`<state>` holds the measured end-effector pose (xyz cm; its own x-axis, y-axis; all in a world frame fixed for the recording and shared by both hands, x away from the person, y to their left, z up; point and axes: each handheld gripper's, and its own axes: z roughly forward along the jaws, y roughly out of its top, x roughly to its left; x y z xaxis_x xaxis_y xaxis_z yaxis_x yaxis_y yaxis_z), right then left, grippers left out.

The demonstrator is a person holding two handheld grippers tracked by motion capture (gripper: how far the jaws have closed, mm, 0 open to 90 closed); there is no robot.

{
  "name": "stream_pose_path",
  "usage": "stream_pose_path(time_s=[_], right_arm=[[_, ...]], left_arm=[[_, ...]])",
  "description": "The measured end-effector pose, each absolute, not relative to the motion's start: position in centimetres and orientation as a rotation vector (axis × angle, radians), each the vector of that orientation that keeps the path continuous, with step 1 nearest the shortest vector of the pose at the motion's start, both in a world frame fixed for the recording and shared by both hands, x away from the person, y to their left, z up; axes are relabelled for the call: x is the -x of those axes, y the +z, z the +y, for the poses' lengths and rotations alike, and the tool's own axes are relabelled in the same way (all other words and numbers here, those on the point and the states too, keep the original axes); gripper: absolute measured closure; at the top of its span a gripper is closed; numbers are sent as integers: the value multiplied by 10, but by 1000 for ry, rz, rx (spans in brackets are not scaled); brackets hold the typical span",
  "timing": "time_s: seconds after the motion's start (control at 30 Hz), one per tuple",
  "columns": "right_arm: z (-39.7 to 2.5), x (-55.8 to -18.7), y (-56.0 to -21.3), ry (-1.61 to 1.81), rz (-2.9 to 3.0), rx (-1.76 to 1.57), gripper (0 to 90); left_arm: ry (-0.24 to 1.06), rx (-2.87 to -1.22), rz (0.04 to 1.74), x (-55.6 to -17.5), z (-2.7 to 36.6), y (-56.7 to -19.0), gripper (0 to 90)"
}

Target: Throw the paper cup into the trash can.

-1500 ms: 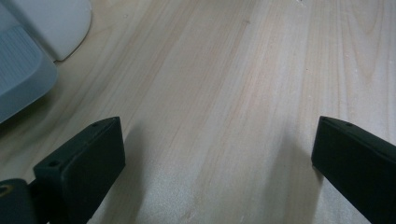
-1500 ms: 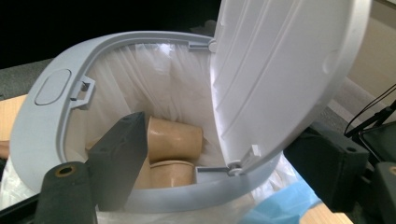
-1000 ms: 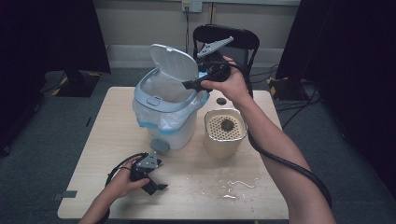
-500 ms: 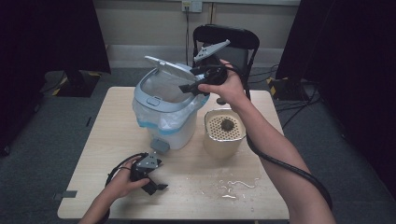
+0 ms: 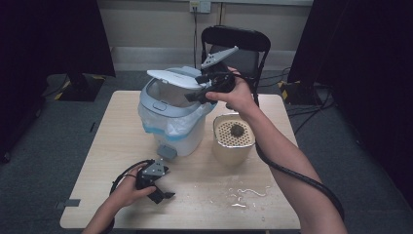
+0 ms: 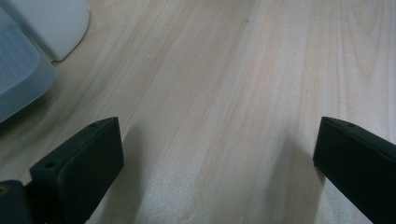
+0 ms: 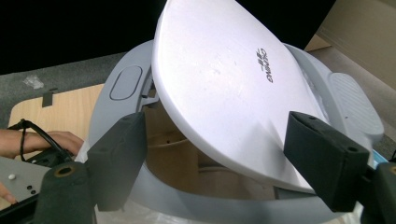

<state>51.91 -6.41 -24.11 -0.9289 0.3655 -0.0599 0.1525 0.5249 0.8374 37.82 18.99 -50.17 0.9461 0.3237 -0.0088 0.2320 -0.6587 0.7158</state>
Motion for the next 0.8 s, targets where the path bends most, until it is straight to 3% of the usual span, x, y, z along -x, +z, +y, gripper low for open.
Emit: stream_pose_path(time_s=[0.43, 0.7, 0.8], right_arm=[[-50, -511, -243, 1367, 2557, -403, 194], [-51, -511, -244, 1395, 2568, -409, 253], [-50, -510, -245, 1399, 2589, -391, 319]], left_arm=[[152, -2316, 390, -378, 190, -502, 9], [152, -2316, 390, -378, 190, -502, 9], [152, -2316, 390, -378, 190, -502, 9]])
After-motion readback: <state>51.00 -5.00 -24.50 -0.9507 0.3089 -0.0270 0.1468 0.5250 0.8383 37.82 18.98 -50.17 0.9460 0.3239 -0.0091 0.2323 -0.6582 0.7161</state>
